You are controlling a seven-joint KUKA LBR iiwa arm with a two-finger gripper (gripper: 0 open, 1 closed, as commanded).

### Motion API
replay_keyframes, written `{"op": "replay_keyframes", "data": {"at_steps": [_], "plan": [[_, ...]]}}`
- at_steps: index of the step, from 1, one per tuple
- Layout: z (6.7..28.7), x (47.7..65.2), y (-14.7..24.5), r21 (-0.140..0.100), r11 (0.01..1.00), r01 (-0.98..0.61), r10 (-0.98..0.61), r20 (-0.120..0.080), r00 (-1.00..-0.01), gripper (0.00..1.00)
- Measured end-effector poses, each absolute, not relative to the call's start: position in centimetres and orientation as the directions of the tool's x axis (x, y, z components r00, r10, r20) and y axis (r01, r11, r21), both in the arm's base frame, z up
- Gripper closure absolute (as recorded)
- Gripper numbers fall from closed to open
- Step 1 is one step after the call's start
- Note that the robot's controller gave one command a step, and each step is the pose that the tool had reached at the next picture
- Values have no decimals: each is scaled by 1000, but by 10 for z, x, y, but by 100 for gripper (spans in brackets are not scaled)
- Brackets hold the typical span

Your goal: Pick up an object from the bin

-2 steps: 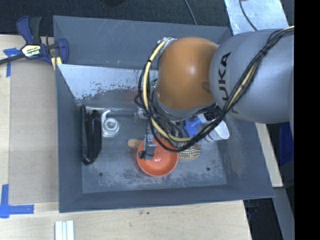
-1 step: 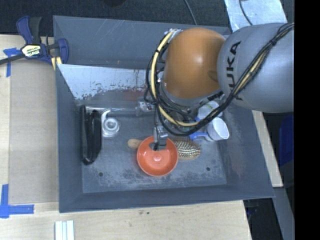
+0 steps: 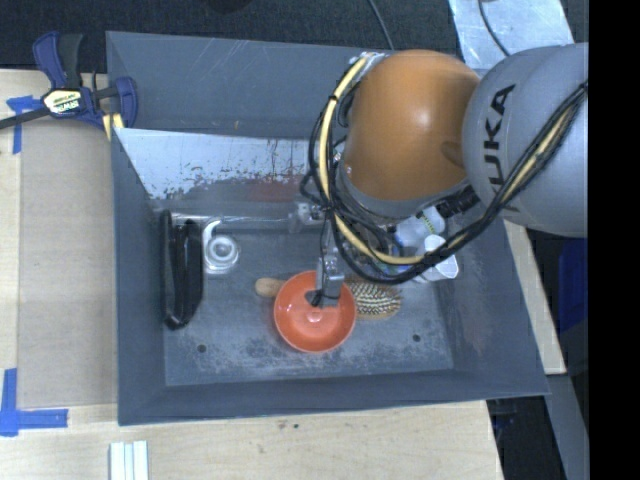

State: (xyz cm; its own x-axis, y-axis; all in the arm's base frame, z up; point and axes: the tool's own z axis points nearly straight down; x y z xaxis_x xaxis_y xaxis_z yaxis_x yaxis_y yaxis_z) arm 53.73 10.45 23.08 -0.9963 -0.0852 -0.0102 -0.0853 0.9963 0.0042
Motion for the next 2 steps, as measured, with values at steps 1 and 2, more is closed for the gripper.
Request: {"op": "replay_keyframes", "data": {"at_steps": [1,2], "plan": [[175,568,93,6,984,-180,-180,-7,-984,0],[176,562,95,4,974,-227,-227,-14,-974,0]]}}
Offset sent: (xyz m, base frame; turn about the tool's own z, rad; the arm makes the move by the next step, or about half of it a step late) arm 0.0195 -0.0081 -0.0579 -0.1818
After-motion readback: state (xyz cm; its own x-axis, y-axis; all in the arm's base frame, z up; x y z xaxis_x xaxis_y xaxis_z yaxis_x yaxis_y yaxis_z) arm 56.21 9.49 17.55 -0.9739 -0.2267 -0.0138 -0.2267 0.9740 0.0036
